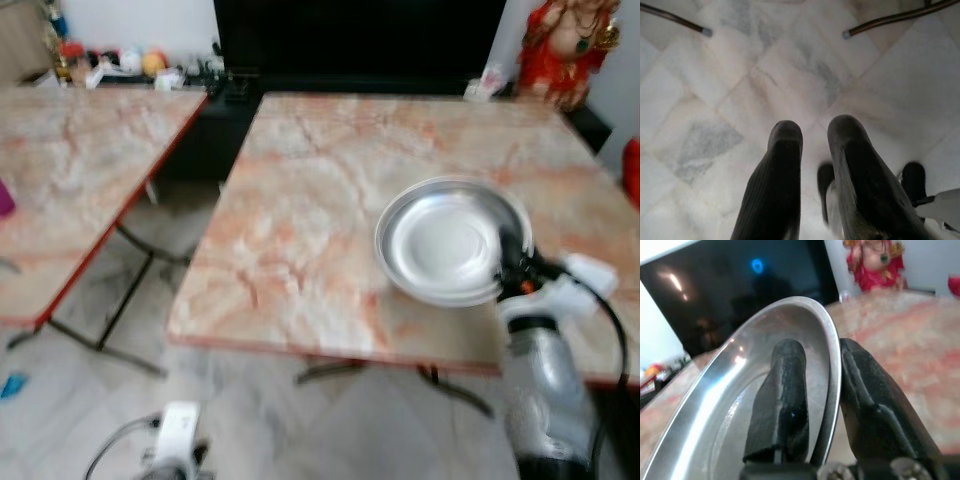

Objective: Setting the table

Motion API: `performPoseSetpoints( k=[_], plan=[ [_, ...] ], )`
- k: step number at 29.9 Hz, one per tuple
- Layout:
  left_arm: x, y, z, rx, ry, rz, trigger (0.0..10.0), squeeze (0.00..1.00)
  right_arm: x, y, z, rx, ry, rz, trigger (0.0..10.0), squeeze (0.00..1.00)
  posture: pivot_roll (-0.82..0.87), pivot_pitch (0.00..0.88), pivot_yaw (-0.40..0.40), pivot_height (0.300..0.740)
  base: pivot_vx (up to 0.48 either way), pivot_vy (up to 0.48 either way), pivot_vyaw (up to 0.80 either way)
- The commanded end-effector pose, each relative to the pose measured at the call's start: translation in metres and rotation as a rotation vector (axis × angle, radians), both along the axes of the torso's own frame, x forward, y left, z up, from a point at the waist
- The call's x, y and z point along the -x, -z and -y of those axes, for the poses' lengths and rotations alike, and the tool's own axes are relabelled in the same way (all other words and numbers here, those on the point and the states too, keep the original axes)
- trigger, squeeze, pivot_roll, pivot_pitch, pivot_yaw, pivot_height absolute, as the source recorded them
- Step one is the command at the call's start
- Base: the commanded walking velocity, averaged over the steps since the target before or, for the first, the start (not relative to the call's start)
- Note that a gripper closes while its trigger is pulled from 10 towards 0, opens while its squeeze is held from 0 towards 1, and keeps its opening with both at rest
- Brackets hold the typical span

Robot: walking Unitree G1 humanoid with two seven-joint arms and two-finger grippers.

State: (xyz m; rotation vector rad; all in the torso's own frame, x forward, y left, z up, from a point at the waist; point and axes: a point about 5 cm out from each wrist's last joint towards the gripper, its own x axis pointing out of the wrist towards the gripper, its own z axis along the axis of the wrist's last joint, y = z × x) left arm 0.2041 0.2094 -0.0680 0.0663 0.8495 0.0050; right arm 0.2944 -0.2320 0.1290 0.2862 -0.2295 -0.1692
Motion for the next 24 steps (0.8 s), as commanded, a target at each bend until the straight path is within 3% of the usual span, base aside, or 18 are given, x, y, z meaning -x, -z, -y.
performPoseSetpoints(
  k=[1, 24],
  plan=[
    [0.0038, 0.0001, -0.01, -0.022, -0.01, -0.011, 10.0, 0.0, -0.0042, -0.0076, -0.0098, -0.007, -0.028, 0.034, 10.0, 0.0, 0.05, 0.0, -0.002, 0.74, 0.266, 0.0, 0.0],
    [0.008, 0.0025, -0.0094, -0.015, -0.016, -0.022, 10.0, 0.0, -0.0024, -0.004, -0.0071, -0.007, -0.015, 0.016, 10.0, 0.0, 0.06, 0.0, -0.004, 0.74, 0.244, 0.0, 0.0]
  ],
)
